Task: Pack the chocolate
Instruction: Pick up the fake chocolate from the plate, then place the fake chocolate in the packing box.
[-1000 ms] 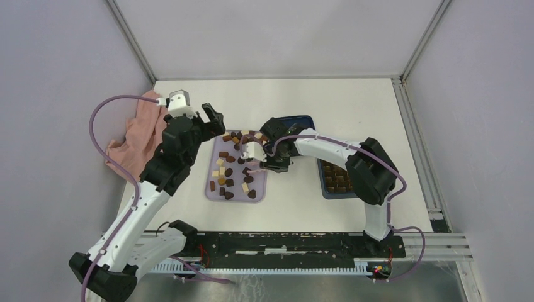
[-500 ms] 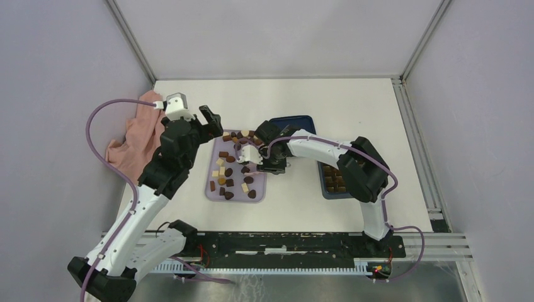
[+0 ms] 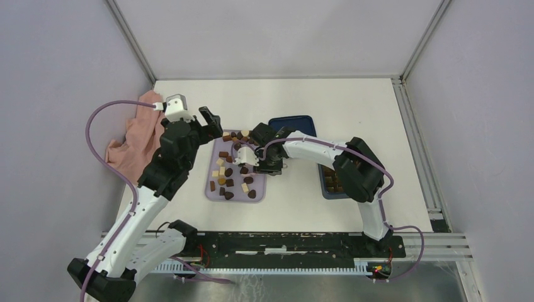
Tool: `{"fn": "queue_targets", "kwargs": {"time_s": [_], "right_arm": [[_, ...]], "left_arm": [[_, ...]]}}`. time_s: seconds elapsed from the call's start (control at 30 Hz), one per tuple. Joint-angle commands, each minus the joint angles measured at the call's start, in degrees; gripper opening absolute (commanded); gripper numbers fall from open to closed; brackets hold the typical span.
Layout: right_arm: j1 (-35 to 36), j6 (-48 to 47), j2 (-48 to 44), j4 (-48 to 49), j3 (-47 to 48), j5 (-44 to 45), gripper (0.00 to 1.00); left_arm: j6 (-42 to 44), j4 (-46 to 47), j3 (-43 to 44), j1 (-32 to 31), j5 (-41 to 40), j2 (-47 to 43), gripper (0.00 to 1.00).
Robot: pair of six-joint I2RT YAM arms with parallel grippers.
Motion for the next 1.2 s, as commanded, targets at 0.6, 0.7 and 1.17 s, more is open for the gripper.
{"fn": "queue_targets", "kwargs": {"time_s": [0.6,0.7,1.17], "right_arm": [[-2.0,3.2,-5.9,-1.5,3.7,-4.8,0.16],[-4.2,3.3,-9.5,-1.7,2.7,-10.1,0.15],[-25.3,-6.0,-33.5,-3.3,-15.6,-20.9,0.16]], "left_arm": [[-3.3,2.2,0.0,0.1,-0.3,-1.3,0.97],[-3.4,2.7,-0.2,0.1,0.2,-1.3,0.97],[-7.8,13.8,-2.7,0.2,9.7,4.0,1.00]]}}
